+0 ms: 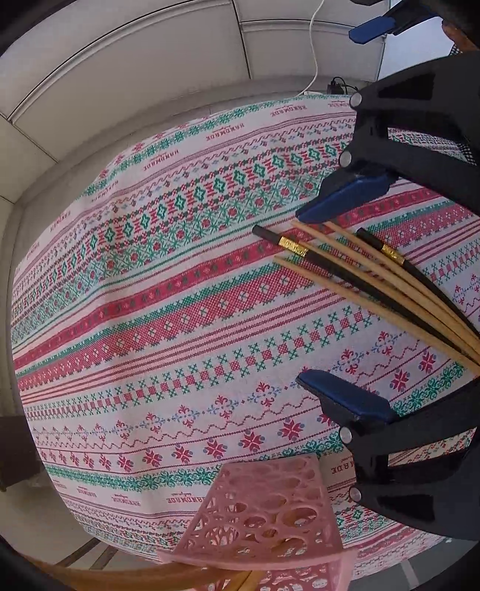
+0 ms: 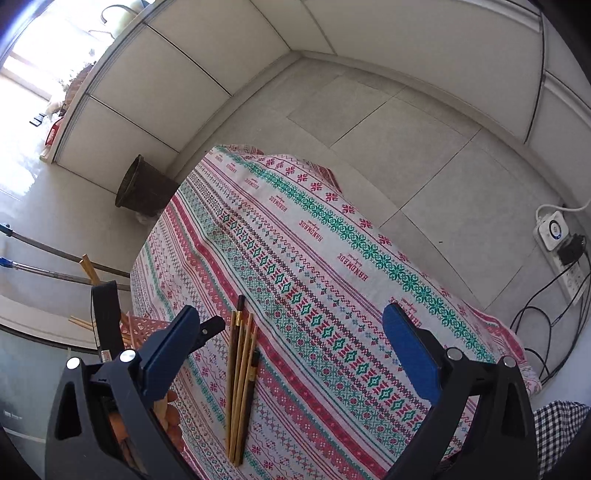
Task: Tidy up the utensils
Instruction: 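Grasp a wooden stick from the pile with the left gripper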
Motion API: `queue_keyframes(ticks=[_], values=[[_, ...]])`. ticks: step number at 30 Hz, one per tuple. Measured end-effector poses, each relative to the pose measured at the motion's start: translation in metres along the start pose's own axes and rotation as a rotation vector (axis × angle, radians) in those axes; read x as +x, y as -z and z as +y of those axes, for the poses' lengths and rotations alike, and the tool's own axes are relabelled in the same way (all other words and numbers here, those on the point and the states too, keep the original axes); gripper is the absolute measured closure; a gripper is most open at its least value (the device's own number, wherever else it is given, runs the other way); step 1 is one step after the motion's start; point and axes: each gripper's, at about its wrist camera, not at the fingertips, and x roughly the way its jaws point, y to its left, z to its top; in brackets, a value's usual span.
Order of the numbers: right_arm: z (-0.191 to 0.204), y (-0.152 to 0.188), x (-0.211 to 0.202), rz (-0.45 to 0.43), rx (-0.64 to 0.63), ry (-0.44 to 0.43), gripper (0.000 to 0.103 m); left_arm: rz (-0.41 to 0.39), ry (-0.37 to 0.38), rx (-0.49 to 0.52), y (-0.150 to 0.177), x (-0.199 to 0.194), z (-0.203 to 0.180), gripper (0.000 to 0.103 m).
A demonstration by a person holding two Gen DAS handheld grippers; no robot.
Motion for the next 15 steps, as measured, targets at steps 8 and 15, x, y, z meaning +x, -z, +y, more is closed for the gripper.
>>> queue_keyframes(ticks=[8, 15], values=[[-0.010, -0.002, 0.009, 0.045, 0.059, -0.006, 0.006, 0.032, -0.041, 0.032, 0.001, 0.022, -0.001, 0.052], [-0.003, 0.002, 0.014, 0.050, 0.026, 0.019, 0.007, -0.007, -0.149, 0.189, 0.012, 0.033, -0.031, 0.076]])
